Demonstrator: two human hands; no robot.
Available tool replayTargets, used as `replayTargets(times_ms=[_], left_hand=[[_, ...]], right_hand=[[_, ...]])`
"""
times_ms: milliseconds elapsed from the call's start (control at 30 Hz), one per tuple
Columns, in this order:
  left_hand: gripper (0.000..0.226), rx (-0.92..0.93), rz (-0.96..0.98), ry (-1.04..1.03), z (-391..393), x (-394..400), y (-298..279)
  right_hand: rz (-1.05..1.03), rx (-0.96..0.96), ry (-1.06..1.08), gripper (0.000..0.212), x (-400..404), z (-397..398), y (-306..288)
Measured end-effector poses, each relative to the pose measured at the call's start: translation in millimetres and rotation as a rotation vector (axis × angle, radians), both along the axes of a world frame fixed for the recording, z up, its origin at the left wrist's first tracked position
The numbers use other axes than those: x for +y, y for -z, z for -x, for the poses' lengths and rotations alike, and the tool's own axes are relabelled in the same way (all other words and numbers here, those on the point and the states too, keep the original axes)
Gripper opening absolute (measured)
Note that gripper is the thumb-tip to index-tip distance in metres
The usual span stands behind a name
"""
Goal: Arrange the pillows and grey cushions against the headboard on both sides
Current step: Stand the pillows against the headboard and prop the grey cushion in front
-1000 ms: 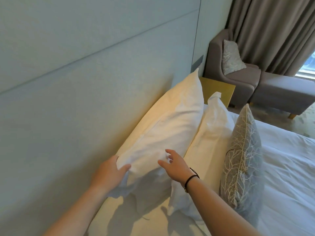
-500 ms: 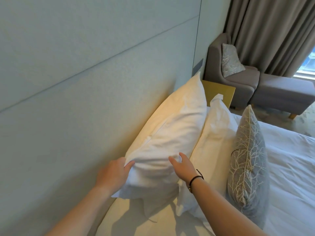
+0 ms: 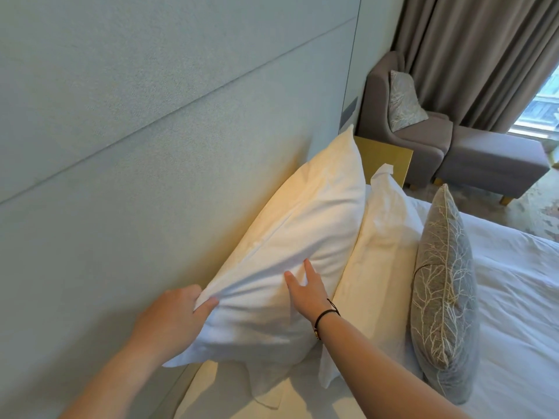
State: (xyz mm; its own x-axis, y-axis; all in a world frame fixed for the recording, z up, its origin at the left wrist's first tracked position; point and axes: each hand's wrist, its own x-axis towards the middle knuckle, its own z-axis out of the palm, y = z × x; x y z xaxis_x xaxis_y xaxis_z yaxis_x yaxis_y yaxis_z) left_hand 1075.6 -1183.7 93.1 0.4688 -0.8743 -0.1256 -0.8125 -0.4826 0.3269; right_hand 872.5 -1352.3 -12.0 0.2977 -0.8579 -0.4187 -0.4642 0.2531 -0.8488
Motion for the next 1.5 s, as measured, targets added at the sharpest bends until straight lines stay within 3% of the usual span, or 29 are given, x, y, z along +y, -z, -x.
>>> replayTargets(times_ms=[100, 200, 300, 433, 533, 633, 733, 867, 933, 1033, 1133, 1233, 1367, 1500], left_hand=[[0.046, 0.151, -0.032, 0.003, -1.0, -15.8, 3.1], [0.062, 0.267, -0.023, -0.030, 3.9, -57.1, 2.6], [0.077, 0.150, -0.059, 0.019, 6.5, -108.6, 5.1], [0.074, 0.023, -0.183, 0.126, 11.5, -184.0, 3.8], [0.077, 0.191, -0.191, 0.174, 28.0, -243.5, 3.2], [0.070, 0.337, -0.146, 0.092, 41.8, -297.2, 12.8], [0.066, 0.354, -0.096, 0.054, 54.0, -344.6, 24.4], [0.035, 0.086, 0.010, 0.185, 58.4, -390.7, 25.1], [0.019, -0.230, 0.064, 0.326, 48.2, -401.0, 8.4], [0.023, -0.634, 0.135, 0.483, 20.0, -409.9, -30.5], [0.021, -0.827, 0.115, 0.457, -6.3, -409.4, -50.9], [0.018, -0.886, 0.043, 0.462, -4.6, -399.3, -40.4], [0.019, -0.774, 0.064, 0.518, -7.9, -387.7, -20.4], [0.025, -0.325, 0.067, 0.411, -12.0, -359.4, -6.4]], right_hand=[[0.007, 0.004, -0.011, 0.079, -2.5, 1.3, 6.7], [0.002, -0.021, -0.003, 0.081, -9.1, 0.3, 5.3], [0.020, -0.033, 0.034, 0.081, -14.3, 1.6, 6.9], [0.025, -0.063, 0.113, 0.076, -21.1, 9.0, 11.8], [0.024, -0.081, 0.190, 0.073, -34.1, 18.0, 14.5], [0.034, -0.066, 0.271, 0.075, -55.6, 34.1, 19.2], [0.044, -0.063, 0.357, 0.077, -80.4, 52.2, 26.3], [0.032, -0.135, 0.400, 0.076, -103.8, 48.8, 39.6], [0.017, -0.138, 0.405, 0.074, -109.3, 35.0, 45.1], [-0.019, -0.115, 0.427, 0.071, -115.5, 13.9, 42.9], [-0.009, -0.102, 0.391, 0.075, -119.9, -5.4, 32.9], [-0.001, -0.065, 0.319, 0.080, -117.0, -17.3, 28.5], [-0.050, -0.020, 0.258, 0.076, -111.1, -9.0, 33.6], [-0.075, -0.029, 0.242, 0.079, -109.3, -6.8, 26.5]])
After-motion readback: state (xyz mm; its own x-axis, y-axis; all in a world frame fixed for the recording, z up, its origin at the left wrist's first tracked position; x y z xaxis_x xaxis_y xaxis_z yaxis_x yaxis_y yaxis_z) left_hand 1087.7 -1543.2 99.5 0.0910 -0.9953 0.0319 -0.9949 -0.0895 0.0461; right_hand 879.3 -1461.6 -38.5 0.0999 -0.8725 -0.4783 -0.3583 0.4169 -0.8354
